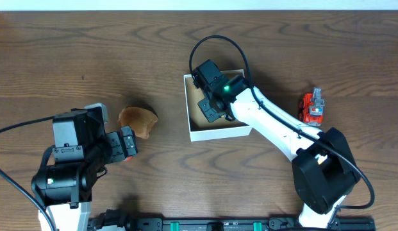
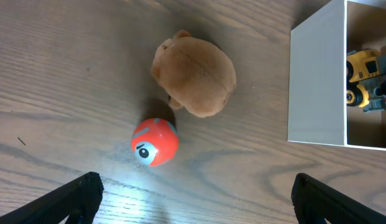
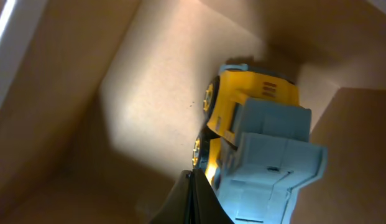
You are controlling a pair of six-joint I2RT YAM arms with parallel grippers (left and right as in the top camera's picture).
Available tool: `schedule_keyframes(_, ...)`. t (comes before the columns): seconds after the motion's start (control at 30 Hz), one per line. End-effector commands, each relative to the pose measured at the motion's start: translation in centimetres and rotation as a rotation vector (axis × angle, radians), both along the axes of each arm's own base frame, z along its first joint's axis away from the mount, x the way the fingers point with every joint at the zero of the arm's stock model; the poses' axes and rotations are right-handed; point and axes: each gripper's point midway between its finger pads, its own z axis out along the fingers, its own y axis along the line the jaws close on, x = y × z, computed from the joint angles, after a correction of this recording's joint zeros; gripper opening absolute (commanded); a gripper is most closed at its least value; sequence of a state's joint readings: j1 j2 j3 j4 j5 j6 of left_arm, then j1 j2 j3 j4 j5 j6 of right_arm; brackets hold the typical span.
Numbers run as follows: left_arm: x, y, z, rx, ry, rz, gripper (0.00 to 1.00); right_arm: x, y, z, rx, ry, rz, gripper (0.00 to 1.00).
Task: Pack container
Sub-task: 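Lower the dump truck into the box's right side and release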
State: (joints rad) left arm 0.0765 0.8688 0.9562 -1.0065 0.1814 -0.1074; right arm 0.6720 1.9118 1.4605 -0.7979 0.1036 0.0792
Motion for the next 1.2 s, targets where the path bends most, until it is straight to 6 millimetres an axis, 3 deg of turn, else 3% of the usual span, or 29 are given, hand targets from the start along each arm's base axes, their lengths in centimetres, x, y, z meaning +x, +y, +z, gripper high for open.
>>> schedule_keyframes(0.0, 0.2, -0.2, 0.6, -0.002, -0.014, -0.016, 0.98, 0.1, 0.9, 1.1, 0.024, -0.019, 0.053, 0.01)
schedule_keyframes(0.3, 0.2, -0.2, 0.6, -0.002, -0.014, -0.017, 0.98, 1.5, 1.3, -2.3, -0.013, -0.022, 0.067, 0.01)
schedule_keyframes(0.5, 0.2, -0.2, 0.6, -0.002, -0.014, -0.016, 0.98, 3.6, -0.1, -3.7, -0.111, -0.103, -0.001, 0.01)
schedule_keyframes(0.83, 0.2, -0.2, 0.6, -0.002, -0.014, -0.017, 0.98, 5.9, -2.2, -2.6, -0.174, -0.227, -0.169, 0.01)
schedule_keyframes(1.17, 0.1, -0.2, 0.6, -0.002, -0.014, -0.017, 0.98, 6.8, -3.3, -2.2, -0.124, -0.259, -0.342, 0.03)
